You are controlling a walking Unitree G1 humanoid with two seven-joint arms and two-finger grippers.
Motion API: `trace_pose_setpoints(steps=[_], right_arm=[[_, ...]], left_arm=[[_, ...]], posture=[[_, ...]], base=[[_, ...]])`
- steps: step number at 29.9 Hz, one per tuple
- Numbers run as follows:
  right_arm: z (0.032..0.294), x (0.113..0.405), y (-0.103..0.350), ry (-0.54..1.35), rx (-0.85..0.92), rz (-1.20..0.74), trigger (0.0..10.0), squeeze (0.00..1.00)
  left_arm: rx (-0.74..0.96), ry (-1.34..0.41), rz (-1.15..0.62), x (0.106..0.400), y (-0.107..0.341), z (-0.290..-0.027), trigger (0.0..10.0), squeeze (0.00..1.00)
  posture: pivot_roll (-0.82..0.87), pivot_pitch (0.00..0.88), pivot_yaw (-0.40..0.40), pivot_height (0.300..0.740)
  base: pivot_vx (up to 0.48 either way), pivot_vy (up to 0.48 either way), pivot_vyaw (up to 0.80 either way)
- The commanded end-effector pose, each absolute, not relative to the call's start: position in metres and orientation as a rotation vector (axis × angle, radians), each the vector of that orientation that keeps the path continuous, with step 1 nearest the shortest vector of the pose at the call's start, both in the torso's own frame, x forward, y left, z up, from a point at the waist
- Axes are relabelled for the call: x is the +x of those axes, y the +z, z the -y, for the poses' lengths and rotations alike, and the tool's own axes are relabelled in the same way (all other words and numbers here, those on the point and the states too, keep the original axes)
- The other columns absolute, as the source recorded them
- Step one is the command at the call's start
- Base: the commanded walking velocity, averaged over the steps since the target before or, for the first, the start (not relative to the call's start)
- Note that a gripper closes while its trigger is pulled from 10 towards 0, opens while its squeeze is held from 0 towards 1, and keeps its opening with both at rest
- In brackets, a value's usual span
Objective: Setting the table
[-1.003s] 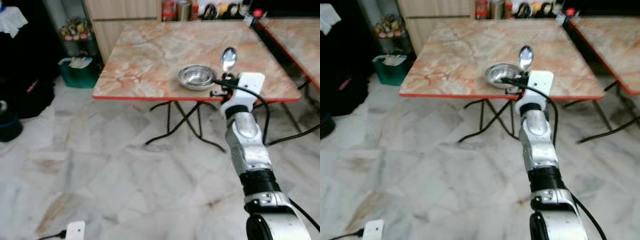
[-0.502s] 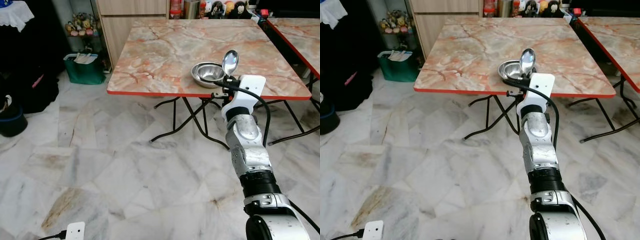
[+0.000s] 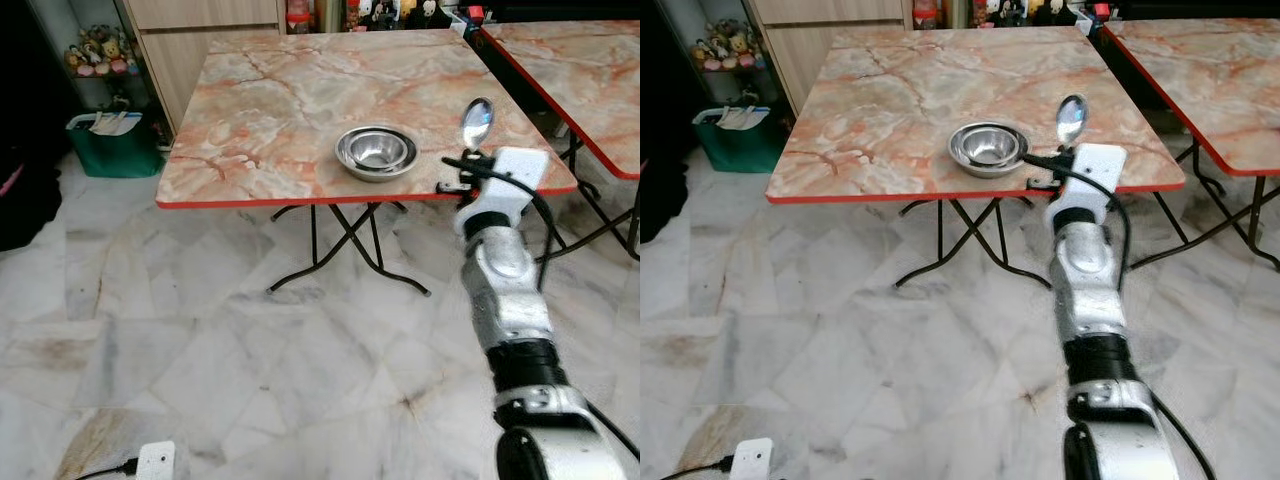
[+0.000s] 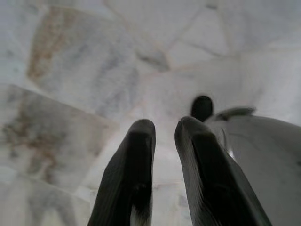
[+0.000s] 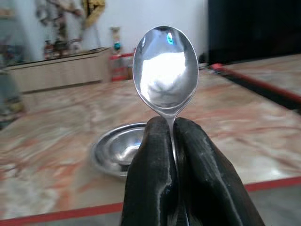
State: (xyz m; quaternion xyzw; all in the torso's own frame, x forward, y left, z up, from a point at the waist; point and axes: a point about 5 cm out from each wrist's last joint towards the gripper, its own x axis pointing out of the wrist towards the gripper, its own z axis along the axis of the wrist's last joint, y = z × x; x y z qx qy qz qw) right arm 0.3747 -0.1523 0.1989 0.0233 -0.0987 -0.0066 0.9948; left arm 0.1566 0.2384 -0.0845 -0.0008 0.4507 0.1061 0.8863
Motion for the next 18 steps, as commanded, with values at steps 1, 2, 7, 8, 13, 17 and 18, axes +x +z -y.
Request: trace_pose_setpoints(steps=[1, 2, 7, 8, 13, 17, 18], right_arm=[[0.1627, 0.3755, 0.2047, -0.039, 0.037, 0.215, 10.0, 0.0], [0.1628, 0.3755, 0.2047, -0.038, 0.034, 0.214, 10.0, 0.0], [0.1635, 0.3758, 0.2048, -0.039, 0.006, 0.211, 10.0, 0.0], [0.1633, 0.3758, 0.2049, -0.038, 0.002, 0.212, 10.0, 0.0], [0.162, 0.3761, 0.2048, -0.026, -0.015, 0.211, 10.0, 0.0], [0.1601, 0.3757, 0.2039, -0.015, -0.038, 0.21, 10.0, 0.0], [0.1602, 0.3757, 0.2037, -0.016, -0.034, 0.208, 10.0, 0.0]], left_arm=[[-0.008, 0.22, -0.967, 0.1498, -0.0882, -0.236, 10.0, 0.0], [-0.008, 0.221, -0.968, 0.1498, -0.0883, -0.2359, 10.0, 0.0], [-0.01, 0.222, -0.968, 0.1498, -0.0884, -0.2357, 10.0, 0.0], [-0.011, 0.223, -0.969, 0.1498, -0.0884, -0.2357, 10.0, 0.0], [-0.011, 0.223, -0.969, 0.1499, -0.0884, -0.2357, 10.0, 0.0], [-0.012, 0.222, -0.97, 0.1497, -0.0884, -0.2357, 10.0, 0.0], [-0.012, 0.222, -0.97, 0.1497, -0.0884, -0.2357, 10.0, 0.0]], posture=[[0.03, 0.104, 0.024, 0.736], [0.03, 0.105, 0.024, 0.736], [0.03, 0.105, 0.023, 0.736], [0.03, 0.105, 0.023, 0.736], [0.02, 0.105, 0.022, 0.736], [0.02, 0.103, 0.022, 0.736], [0.02, 0.103, 0.022, 0.736]], base=[[0.281, 0.0, 0.0], [0.285, 0.0, 0.0], [0.286, 0.0, 0.0], [0.289, 0.0, 0.0], [0.292, 0.0, 0.0], [0.297, 0.0, 0.59], [0.296, 0.0, 0.56]])
